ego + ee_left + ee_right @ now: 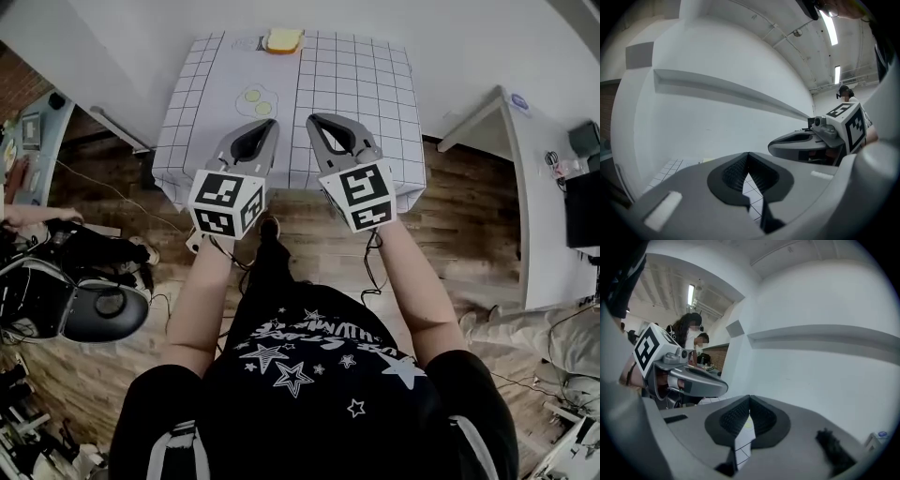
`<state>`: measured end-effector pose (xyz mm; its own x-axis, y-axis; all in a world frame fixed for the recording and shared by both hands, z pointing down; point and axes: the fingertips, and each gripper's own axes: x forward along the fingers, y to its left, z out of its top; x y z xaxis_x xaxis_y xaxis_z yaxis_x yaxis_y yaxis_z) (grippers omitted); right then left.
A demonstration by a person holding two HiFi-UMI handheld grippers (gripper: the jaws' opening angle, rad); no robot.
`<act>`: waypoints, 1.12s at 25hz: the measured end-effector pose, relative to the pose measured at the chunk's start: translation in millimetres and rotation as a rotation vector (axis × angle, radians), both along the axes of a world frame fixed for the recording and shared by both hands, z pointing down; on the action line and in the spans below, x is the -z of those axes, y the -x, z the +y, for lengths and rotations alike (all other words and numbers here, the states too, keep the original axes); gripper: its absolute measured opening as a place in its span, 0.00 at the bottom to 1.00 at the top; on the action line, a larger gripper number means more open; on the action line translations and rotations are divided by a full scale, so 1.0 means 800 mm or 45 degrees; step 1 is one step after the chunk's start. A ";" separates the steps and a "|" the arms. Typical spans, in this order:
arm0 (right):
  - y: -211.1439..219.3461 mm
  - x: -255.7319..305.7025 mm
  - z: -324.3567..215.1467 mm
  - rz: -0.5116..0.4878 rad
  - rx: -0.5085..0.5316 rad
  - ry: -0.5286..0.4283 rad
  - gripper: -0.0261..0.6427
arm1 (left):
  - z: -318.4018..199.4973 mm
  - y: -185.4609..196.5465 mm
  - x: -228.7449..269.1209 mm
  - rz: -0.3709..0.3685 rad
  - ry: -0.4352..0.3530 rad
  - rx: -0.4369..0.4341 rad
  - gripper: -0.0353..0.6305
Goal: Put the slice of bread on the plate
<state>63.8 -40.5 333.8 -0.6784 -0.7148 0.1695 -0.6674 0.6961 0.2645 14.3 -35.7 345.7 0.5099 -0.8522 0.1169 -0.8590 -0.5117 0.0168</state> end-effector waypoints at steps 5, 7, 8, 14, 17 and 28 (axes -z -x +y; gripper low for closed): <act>-0.008 -0.003 0.055 -0.003 0.034 0.002 0.06 | 0.055 -0.006 -0.001 -0.007 0.000 0.030 0.07; -0.009 -0.004 0.075 -0.008 0.054 -0.001 0.06 | 0.075 -0.008 0.000 -0.006 -0.003 0.042 0.07; -0.010 -0.003 0.082 -0.010 0.061 -0.006 0.06 | 0.084 -0.009 0.000 -0.006 -0.005 0.046 0.07; -0.005 0.003 0.109 -0.018 0.076 -0.020 0.06 | 0.122 -0.003 0.007 -0.021 -0.021 0.058 0.07; 0.001 0.004 0.122 0.006 0.098 -0.041 0.06 | 0.132 0.000 0.010 -0.021 -0.029 0.060 0.07; 0.028 0.004 0.144 -0.016 0.049 0.034 0.06 | 0.173 0.029 0.016 0.024 -0.027 0.038 0.07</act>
